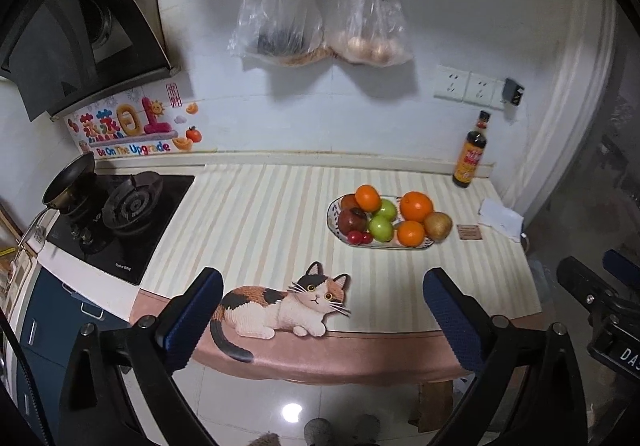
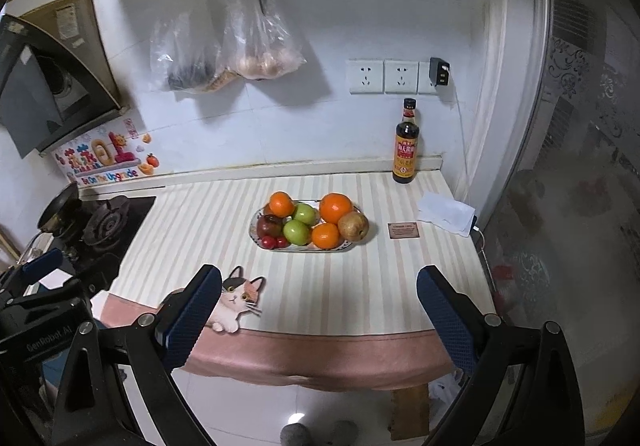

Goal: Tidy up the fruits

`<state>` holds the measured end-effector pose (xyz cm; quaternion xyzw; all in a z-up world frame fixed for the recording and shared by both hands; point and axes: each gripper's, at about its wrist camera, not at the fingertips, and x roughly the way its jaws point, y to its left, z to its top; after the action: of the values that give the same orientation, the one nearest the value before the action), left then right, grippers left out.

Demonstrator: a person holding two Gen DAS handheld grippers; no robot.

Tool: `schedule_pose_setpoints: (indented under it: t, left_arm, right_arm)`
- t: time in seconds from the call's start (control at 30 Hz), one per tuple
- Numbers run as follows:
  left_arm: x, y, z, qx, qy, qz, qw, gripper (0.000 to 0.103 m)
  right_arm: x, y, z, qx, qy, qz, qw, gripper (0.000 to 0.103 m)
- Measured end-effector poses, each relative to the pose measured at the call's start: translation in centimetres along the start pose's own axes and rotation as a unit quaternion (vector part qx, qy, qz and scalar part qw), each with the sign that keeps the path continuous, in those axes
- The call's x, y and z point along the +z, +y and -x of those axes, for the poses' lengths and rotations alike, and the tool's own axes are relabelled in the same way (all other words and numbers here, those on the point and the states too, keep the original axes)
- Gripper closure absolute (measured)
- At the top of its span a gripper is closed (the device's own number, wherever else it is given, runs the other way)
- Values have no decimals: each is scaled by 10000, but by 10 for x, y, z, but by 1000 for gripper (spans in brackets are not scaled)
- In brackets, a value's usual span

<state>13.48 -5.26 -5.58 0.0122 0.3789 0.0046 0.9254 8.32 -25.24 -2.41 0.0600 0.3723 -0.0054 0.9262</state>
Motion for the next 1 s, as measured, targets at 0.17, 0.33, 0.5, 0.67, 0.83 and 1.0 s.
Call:
schedule_pose_setpoints:
  t: [0.17,0.33,0.5,0.67,0.83,1.0]
  left_arm:
    - [12,-4,-29,146,160,-32,9998,1]
    - [20,-8,-50,275,301,-71,9991,0]
    - [25,-10,-65,341,360,-65,9988,0]
    - [26,-12,-73,369,388,-63,9985,0]
    - [26,-14,-77,310,458,-80,9984,0]
    - [26,-16,-76,288,436,-77,9986,0]
  right_arm:
    - [15,-5,-36,-42,172,-3,9998,3]
    - [28,-7,-69,-91,369,31,9993,3]
    - [34,-9,-94,-129,514,25,9986,3]
    - [33,-10,-112,-116,674,38,9977,3]
    - [33,-11,-118,-89,716,45,9974,3]
    - [33,-11,-119,-78,713,44,9974,3]
